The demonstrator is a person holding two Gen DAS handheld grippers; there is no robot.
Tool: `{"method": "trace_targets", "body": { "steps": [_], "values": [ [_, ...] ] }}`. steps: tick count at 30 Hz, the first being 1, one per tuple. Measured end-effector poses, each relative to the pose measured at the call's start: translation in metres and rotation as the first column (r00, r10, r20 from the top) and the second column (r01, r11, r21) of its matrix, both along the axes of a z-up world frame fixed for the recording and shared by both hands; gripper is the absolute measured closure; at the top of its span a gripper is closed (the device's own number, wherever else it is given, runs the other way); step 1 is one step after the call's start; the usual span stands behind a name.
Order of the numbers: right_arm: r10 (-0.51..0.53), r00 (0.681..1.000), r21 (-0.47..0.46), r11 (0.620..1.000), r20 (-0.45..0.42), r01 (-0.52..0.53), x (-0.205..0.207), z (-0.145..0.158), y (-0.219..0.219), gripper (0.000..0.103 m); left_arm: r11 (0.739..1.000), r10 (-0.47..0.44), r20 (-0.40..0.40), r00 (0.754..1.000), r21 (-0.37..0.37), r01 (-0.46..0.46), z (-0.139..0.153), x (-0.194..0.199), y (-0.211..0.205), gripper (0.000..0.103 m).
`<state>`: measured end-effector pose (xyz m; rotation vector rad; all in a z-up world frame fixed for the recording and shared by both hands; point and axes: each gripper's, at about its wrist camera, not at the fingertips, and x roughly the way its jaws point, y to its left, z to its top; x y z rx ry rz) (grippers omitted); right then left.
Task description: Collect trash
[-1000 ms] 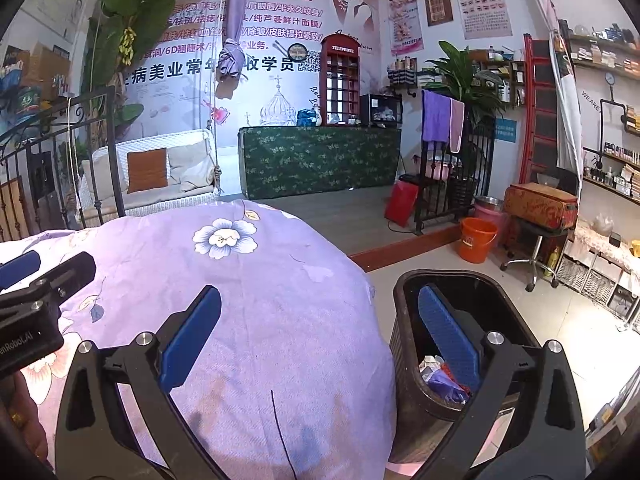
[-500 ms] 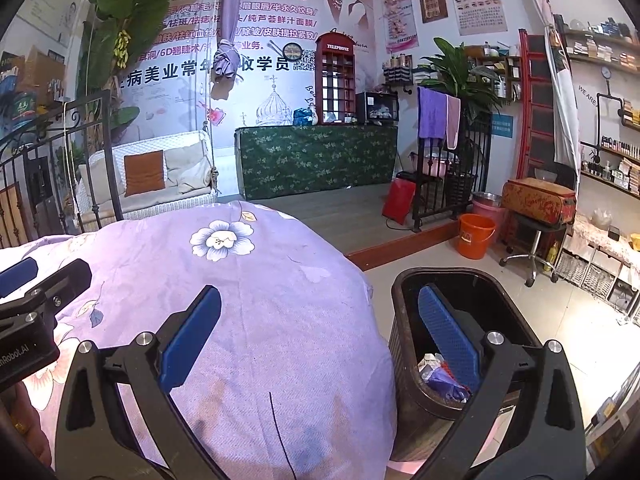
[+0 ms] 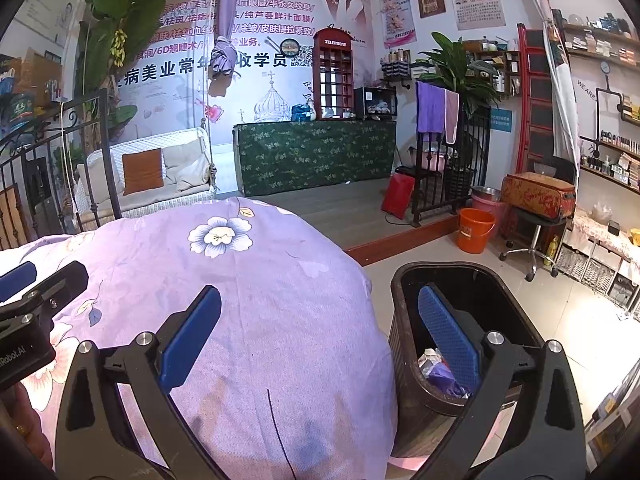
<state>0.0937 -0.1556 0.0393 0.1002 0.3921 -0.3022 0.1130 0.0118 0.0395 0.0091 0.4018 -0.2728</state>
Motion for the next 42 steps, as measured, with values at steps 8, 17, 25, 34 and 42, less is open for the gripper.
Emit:
{"method": "trace_targets", "body": {
  "steps": [8,17,25,34,42],
  "values": [
    [-0.002,1.000,0.006,1.000,-0.003,0.002,-0.0009,-0.0020,-0.0014,0.006,1.000,-0.001,0.000,1.000,-0.002,0.001,0.0001,-0.0002,-0.0003,0.006],
    [-0.007,1.000,0.009,1.000,-0.005,0.007,-0.0011,-0.0039,-0.0028,0.006,1.000,-0.008,-0.001,1.000,0.002,0.008,0.0000,-0.0010,-0.0005,0.006],
    [-0.008,1.000,0.009,1.000,-0.004,0.008,-0.0018,-0.0050,-0.0013,0.006,1.000,-0.008,-0.002,1.000,0.000,0.008,0.0005,-0.0019,-0.0002,0.006],
    [-0.008,1.000,0.009,1.000,-0.005,0.008,-0.0018,-0.0052,-0.0019,0.006,1.000,-0.009,-0.003,1.000,-0.001,0.009,0.0005,-0.0021,-0.0004,0.006],
    [-0.008,1.000,0.010,1.000,-0.005,0.009,-0.0016,-0.0051,-0.0010,0.006,1.000,-0.009,-0.003,1.000,-0.001,0.009,0.0009,-0.0018,-0.0003,0.006]
  ]
}}
